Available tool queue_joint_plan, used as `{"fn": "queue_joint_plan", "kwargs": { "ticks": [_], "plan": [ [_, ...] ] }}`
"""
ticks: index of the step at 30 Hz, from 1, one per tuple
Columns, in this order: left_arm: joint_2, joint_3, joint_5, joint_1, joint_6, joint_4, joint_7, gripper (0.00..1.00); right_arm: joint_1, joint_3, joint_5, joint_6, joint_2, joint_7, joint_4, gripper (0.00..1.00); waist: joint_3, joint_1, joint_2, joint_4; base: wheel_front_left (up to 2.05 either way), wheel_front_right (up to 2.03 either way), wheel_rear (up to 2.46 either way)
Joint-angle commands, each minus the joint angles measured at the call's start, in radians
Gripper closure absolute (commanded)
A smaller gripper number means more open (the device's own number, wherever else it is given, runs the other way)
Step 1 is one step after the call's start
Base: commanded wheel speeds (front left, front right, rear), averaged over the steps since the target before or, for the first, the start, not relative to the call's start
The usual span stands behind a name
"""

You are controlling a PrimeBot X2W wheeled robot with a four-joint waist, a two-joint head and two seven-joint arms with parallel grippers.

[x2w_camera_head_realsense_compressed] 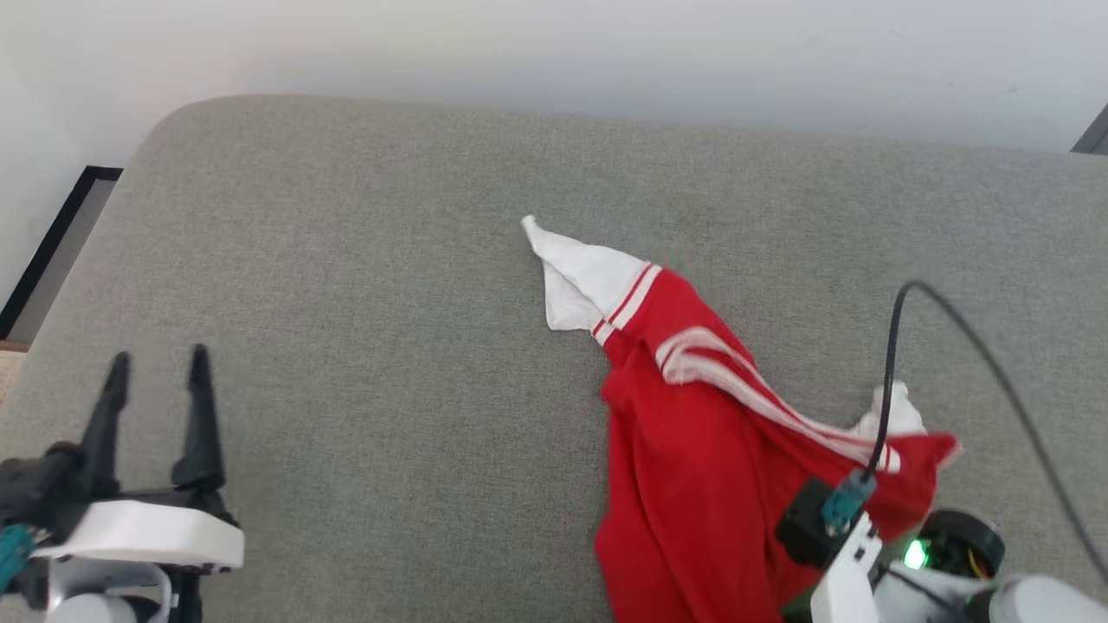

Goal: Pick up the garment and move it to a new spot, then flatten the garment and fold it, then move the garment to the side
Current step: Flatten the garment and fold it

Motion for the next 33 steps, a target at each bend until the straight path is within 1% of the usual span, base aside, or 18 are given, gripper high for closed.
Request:
{"fn": "queue_joint_plan", "kwargs": {
  "ticks": [1,3,4,5,6,7,10,14,16,20,23,27,30,33],
  "plan": [
    [-0.008,0.018,0.005,0.011,-0.007,-0.008,-0.005,0.0,0.017,-0.001,0.005,0.0,0.003,0.003,-0.007,1.0,0.002,0.0,-0.0001,0.001,0.0,0.0,0.0],
    [-0.025,0.043,0.023,0.032,-0.018,-0.011,-0.005,0.0,0.04,-0.008,-0.012,0.0,0.006,-0.002,-0.012,1.0,0.005,0.0,-0.0001,0.002,0.0,0.0,0.0],
    [-0.038,0.058,0.025,0.036,-0.024,-0.012,-0.005,0.0,0.048,-0.009,-0.02,0.0,0.016,-0.016,-0.011,0.88,0.008,0.0,-0.0001,0.004,0.0,0.0,0.0],
    [-0.044,0.066,0.034,0.042,-0.032,-0.012,-0.005,0.0,0.054,-0.013,-0.027,0.0,0.029,-0.031,-0.005,0.61,0.01,0.0,-0.0001,0.005,0.0,0.0,0.0],
    [-0.051,0.075,0.042,0.047,-0.039,-0.01,-0.005,0.0,0.056,-0.015,-0.039,0.0,0.036,-0.046,-0.001,0.16,0.011,0.0,-0.0001,0.005,0.0,0.0,0.0],
    [-0.059,0.082,0.046,0.05,-0.046,-0.007,-0.005,0.0,0.058,-0.016,-0.046,0.0,0.04,-0.056,0.006,0.0,0.013,0.0,-0.0001,0.006,0.0,0.0,0.0],
    [-0.079,0.101,0.066,0.058,-0.064,-0.004,-0.005,0.0,0.054,-0.041,-0.061,0.0,0.063,-0.089,0.016,0.0,0.012,0.0,-0.0001,0.007,0.0,0.0,0.0],
    [-0.102,0.13,0.089,0.073,-0.086,-0.008,-0.005,0.0,0.061,-0.099,-0.068,0.0,0.077,-0.123,-0.005,0.0,0.009,0.0,-0.0001,0.002,0.0,0.0,0.0],
    [-0.114,0.145,0.099,0.079,-0.097,-0.013,-0.005,0.0,0.068,-0.142,-0.072,0.0,0.085,-0.142,-0.026,0.0,0.009,0.0,-0.0001,-0.001,0.0,0.0,0.0],
    [-0.139,0.18,0.112,0.099,-0.12,-0.021,-0.005,0.0,0.079,-0.233,-0.119,0.0,0.086,-0.181,-0.075,0.0,0.01,0.0,-0.0001,-0.009,0.0,0.0,0.0],
    [-0.16,0.205,0.125,0.106,-0.138,-0.028,-0.005,0.0,0.082,-0.297,-0.17,0.0,0.073,-0.213,-0.106,0.0,0.012,0.0,-0.0001,-0.012,0.0,0.0,0.0],
    [-0.187,0.233,0.145,0.115,-0.16,-0.027,-0.005,0.0,0.1,-0.36,-0.228,0.0,0.037,-0.255,-0.107,0.0,0.016,0.0,-0.0001,-0.015,0.0,0.0,0.0],
    [-0.206,0.249,0.158,0.112,-0.179,-0.026,-0.005,0.0,0.116,-0.389,-0.245,-0.001,-0.003,-0.296,-0.091,0.0,0.021,0.0,-0.0001,-0.017,0.0,0.0,0.0],
    [-0.225,0.262,0.169,0.1,-0.195,-0.024,-0.005,0.0,0.136,-0.399,-0.232,-0.001,-0.038,-0.348,-0.067,0.0,0.032,0.0,-0.0001,-0.017,0.0,0.0,0.0]
  ]
}}
